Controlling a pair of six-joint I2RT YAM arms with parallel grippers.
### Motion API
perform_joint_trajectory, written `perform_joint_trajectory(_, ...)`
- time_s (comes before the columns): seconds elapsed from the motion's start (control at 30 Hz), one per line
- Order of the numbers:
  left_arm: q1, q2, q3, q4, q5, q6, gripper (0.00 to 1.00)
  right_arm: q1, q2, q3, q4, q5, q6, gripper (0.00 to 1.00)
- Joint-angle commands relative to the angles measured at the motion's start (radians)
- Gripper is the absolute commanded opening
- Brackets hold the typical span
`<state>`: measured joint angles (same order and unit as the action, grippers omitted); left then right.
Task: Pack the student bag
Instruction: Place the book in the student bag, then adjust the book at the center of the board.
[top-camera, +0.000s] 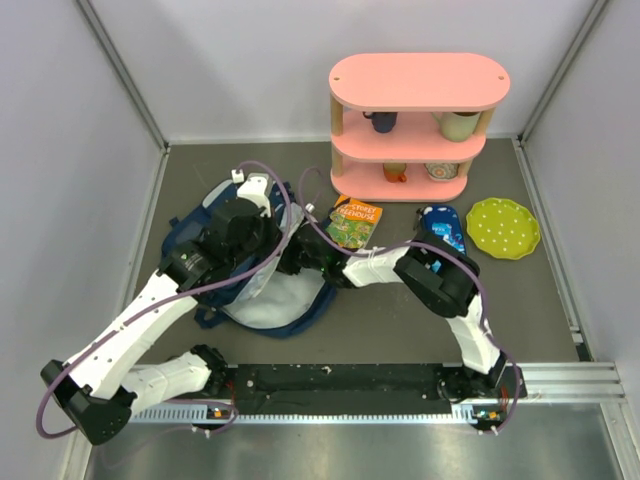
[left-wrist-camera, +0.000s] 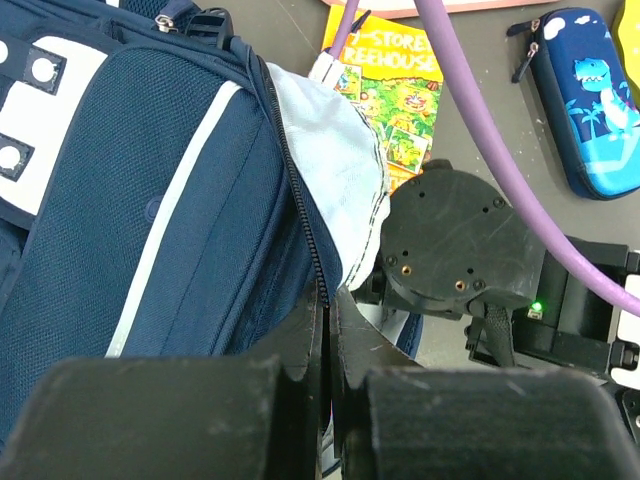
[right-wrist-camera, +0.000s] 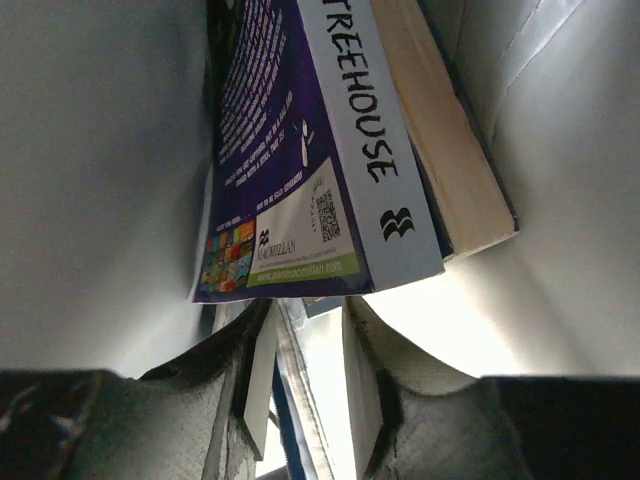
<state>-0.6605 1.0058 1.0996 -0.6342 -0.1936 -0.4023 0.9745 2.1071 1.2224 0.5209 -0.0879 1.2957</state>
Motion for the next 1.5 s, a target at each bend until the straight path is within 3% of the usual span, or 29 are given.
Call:
perform_joint_trajectory(0.0,0.006,-0.042,-0.006,0.12,0.006,-0.01,0.0,-0.051,0.008,0.034,-0.022,-0.068,-0.102,0.33)
perform_joint_trajectory(0.17,0.007,-0.05,-0.033,0.122,-0.024,-0.012,0.0,-0.091,-0.073,-0.175,0.284,-0.263,-0.156,0.39)
perform_joint_trajectory(0.33,0.012,-0.047,-0.035,0.099,-0.075,-0.013,0.0,-0.089,-0.159,-0.309,0.361,-0.34,-0.194,0.46)
perform_joint_trajectory(0.47,0.018,-0.044,-0.043,0.096,-0.083,-0.016,0.0,-0.088,-0.275,-0.359,0.301,-0.313,-0.265,0.5)
perform_joint_trajectory(0.63,0.019,-0.039,-0.052,0.061,-0.099,-0.007,0.0,-0.089,-0.446,-0.42,0.093,-0.211,-0.352,0.52)
perform_joint_trajectory(0.8,0.019,-0.05,-0.112,0.048,-0.073,-0.03,0.0,-0.088,-0.58,-0.573,0.113,-0.179,-0.331,0.53)
perform_joint_trajectory(1.0,0.019,-0.058,-0.17,0.022,-0.052,-0.053,0.0,-0.089,-0.818,-0.685,-0.019,0.02,-0.384,0.54)
perform_joint_trajectory(1.33,0.018,-0.006,-0.262,0.036,0.175,-0.13,0.0,-0.109,-1.024,-0.67,-0.317,0.186,-0.418,0.78)
perform_joint_trajectory(1.47,0.016,-0.032,-0.311,0.036,0.189,-0.158,0.04,-0.117,-1.079,-0.614,-0.487,0.24,-0.417,0.85)
